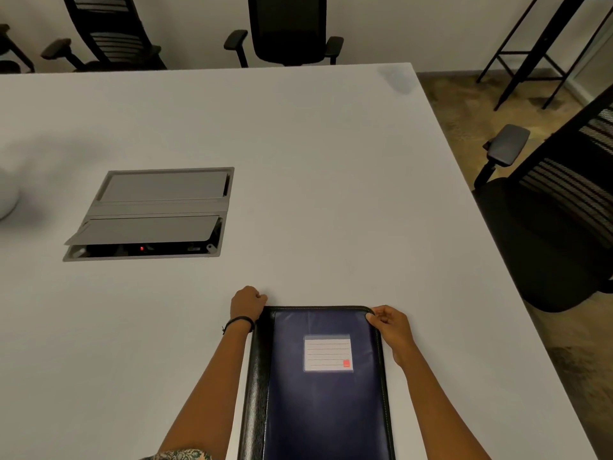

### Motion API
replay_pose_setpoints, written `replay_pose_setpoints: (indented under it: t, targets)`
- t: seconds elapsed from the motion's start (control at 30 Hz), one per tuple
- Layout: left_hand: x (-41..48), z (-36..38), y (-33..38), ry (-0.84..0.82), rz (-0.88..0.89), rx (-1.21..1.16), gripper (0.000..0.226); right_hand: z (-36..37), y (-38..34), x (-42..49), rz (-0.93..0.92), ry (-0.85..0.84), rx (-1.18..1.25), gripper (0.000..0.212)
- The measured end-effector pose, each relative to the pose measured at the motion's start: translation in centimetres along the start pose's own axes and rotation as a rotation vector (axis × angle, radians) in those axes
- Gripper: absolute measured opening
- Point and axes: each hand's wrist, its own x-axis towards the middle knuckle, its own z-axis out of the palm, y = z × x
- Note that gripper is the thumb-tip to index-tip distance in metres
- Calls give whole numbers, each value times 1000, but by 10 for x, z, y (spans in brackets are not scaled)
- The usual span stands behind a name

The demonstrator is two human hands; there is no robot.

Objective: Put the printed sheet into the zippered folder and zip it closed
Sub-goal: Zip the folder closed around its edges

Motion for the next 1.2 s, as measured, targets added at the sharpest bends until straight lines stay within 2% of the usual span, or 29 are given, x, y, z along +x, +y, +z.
replay_pose_setpoints:
  t: [0.23,0.43,0.57,0.67,0.8,1.0,1.2]
  targets:
    - [-7,4,-11,63,-60,-107,51,2,0,0,-1,24,-20,12]
    - [-21,9,-10,101,42,-30,49,3,11,-11,0,105,-9,18]
    - [-28,12,-14,86,38,-90,41,1,22,-26,0,143,-21,16]
    - [-40,11,-16,53,16,-122,34,-3,29,-38,-22,160,-56,19]
    - [-59,10,-32,-8,-36,-107,36,-8,36,-57,-77,171,-127,20]
    - [-99,13,-60,-121,-42,31,51,-18,51,-93,-104,178,-209,15]
    - [-136,20,-88,-280,-75,-156,45,-26,72,-135,-89,181,-219,16]
